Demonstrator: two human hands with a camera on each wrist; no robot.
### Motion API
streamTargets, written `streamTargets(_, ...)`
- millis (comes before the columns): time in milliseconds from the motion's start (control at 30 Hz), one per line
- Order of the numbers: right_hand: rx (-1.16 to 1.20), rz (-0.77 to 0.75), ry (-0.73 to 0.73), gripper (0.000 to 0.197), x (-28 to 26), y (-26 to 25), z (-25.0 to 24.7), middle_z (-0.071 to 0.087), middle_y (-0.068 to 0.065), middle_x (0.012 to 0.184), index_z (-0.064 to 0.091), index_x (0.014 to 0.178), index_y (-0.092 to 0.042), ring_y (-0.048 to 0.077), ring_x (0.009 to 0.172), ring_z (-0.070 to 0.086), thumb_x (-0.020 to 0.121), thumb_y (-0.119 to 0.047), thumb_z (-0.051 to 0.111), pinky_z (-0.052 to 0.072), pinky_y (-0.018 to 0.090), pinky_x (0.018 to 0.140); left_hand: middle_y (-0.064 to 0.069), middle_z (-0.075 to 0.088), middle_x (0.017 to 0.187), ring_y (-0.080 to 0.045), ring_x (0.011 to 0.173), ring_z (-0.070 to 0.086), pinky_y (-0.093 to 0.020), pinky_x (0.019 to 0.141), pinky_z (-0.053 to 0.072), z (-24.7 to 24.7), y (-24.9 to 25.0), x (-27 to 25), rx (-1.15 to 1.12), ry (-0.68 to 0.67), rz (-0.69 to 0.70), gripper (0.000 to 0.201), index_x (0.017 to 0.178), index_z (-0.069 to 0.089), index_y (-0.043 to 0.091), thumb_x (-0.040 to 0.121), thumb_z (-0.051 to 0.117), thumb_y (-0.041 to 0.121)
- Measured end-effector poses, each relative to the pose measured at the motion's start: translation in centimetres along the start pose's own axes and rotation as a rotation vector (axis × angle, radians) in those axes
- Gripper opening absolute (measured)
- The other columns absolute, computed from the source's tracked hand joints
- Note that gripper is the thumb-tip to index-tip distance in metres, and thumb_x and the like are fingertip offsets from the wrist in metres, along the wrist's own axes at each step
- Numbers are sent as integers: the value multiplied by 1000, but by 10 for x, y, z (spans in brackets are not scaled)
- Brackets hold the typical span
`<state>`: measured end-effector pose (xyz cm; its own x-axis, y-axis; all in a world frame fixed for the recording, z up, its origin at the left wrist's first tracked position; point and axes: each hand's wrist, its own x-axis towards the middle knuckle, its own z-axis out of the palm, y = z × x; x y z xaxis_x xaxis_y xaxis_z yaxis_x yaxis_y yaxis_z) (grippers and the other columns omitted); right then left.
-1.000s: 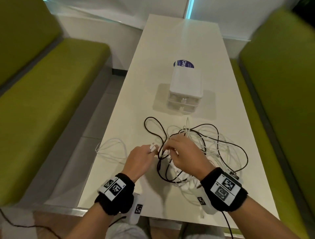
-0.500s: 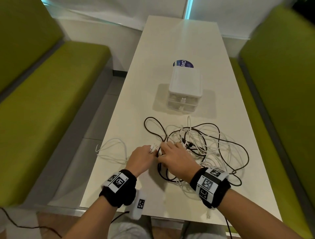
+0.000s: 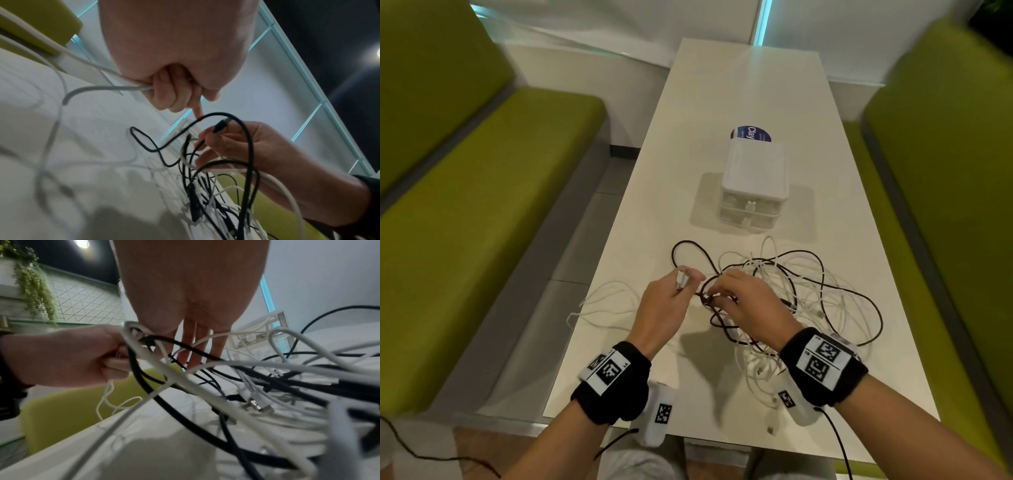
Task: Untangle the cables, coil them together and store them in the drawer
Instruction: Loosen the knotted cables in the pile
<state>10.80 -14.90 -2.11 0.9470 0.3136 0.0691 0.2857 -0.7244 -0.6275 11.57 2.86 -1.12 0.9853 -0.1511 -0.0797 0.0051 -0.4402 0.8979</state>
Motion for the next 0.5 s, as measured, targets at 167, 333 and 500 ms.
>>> streamTargets(167, 14, 34, 34, 6, -1, 0, 0, 56, -13, 93, 66, 93, -22, 6, 79, 58, 88, -23, 70, 49, 27, 73, -17, 60, 73, -17, 60, 42, -42, 62, 38, 1, -7, 3, 121, -140, -61, 33, 75, 66, 17, 91, 50, 41)
streamTargets(333, -45, 80, 87, 8, 2, 3, -7, 49, -16, 84, 66, 87, -20, 8, 76, 50, 87, -26, 72, 35, 23, 67, 0, 41, 53, -16, 52, 35, -36, 56, 29, -6, -5, 0, 73, -192, -114, 26, 60, 65, 25, 84, 57, 30)
streamTargets(500, 246, 153, 175, 7, 8, -5, -21, 62, -7, 91, 71, 81, -23, 11, 84, 58, 85, -27, 76, 44, 22, 76, 5, 29, 56, -12, 55, 30, -28, 56, 27, -6, -3, -2, -21, -87, 16, 13, 87, 69, 25, 88, 65, 36)
